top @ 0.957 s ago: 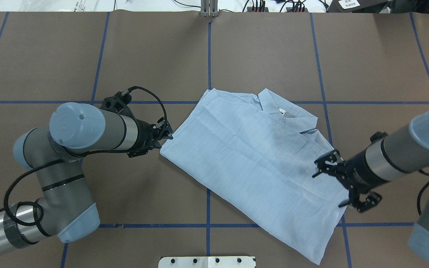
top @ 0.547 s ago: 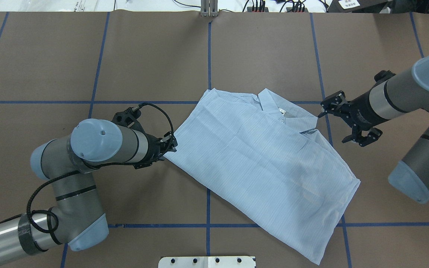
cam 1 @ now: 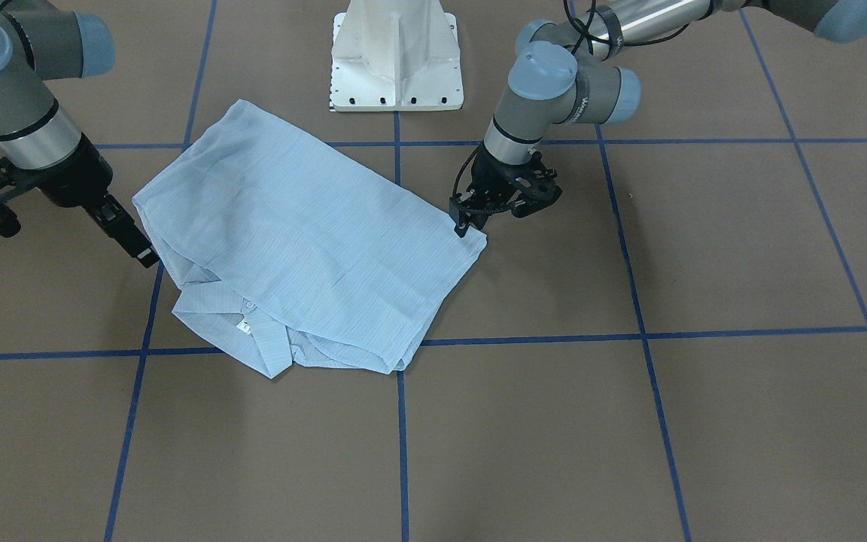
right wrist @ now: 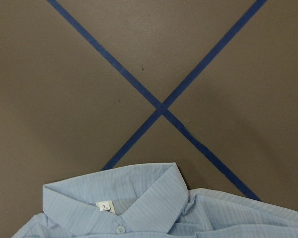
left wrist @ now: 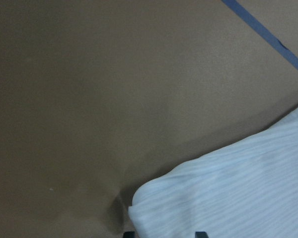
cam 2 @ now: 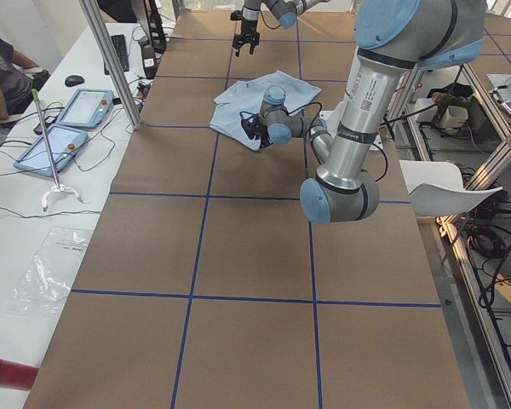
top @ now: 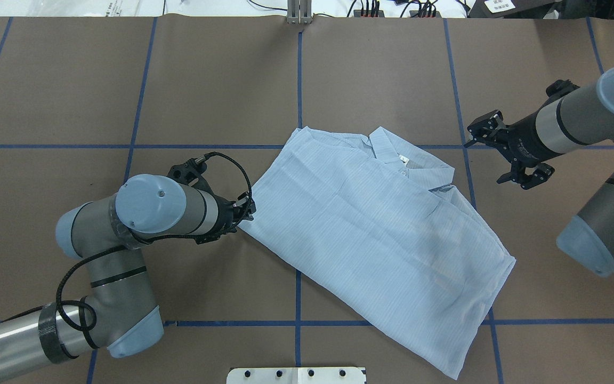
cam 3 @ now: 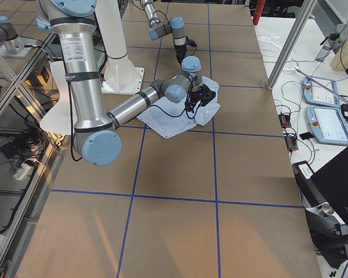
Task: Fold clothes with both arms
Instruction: 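Release and raise the right gripper while the left gripper grasps the nearest shirt corner, then pull the shirt corner with the left gripper away from the robot, squaring the shirt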
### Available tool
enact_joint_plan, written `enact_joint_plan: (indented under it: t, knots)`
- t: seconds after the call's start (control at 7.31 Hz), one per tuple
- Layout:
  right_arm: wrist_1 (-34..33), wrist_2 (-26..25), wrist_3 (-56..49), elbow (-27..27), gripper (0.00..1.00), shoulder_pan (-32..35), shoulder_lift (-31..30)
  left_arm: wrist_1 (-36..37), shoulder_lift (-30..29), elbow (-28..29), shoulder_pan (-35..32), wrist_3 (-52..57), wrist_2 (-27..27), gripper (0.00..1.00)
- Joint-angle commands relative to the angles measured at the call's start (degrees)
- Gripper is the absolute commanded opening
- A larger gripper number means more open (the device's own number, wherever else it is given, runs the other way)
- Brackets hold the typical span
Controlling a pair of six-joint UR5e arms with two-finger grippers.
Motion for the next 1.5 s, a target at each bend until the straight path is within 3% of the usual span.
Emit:
enact_joint_plan:
  t: [0.0,0.14,0.27,0.68,0.82,0.96,1.09,1.37]
  knots:
    - [-0.3,-3.0,0.2,-0.3,1.0,-0.2,0.5,0.0,0.0,0.3,0.0,0.0,0.1,0.44]
    - [-0.3,-3.0,0.2,-0.7,1.0,-0.2,0.6,0.0,0.1,1.0,0.0,0.0,0.4,0.35]
    - [-0.1,-3.0,0.1,-1.7,1.0,-0.3,0.7,0.0,0.4,1.2,-0.1,0.0,2.1,0.0]
    - [0.0,-3.0,0.2,-2.0,1.0,-0.4,0.8,0.9,-0.8,1.7,-6.1,8.0,2.4,0.0]
    - [0.0,-3.0,0.4,-1.8,1.0,-0.4,0.9,0.4,-5.6,6.8,-10.9,9.5,2.4,0.0]
    - [0.0,-3.0,0.4,-1.8,1.0,-0.4,0.9,-3.6,-12.1,16.5,-14.1,11.1,2.3,0.0]
    - [0.1,-3.0,0.2,-1.9,1.0,-0.4,0.8,-13.3,-17.7,28.8,-16.7,12.4,2.3,0.0]
    - [0.2,-2.8,0.4,-1.1,1.0,-0.5,0.9,-23.0,-27.0,45.9,-18.7,17.5,2.4,0.0]
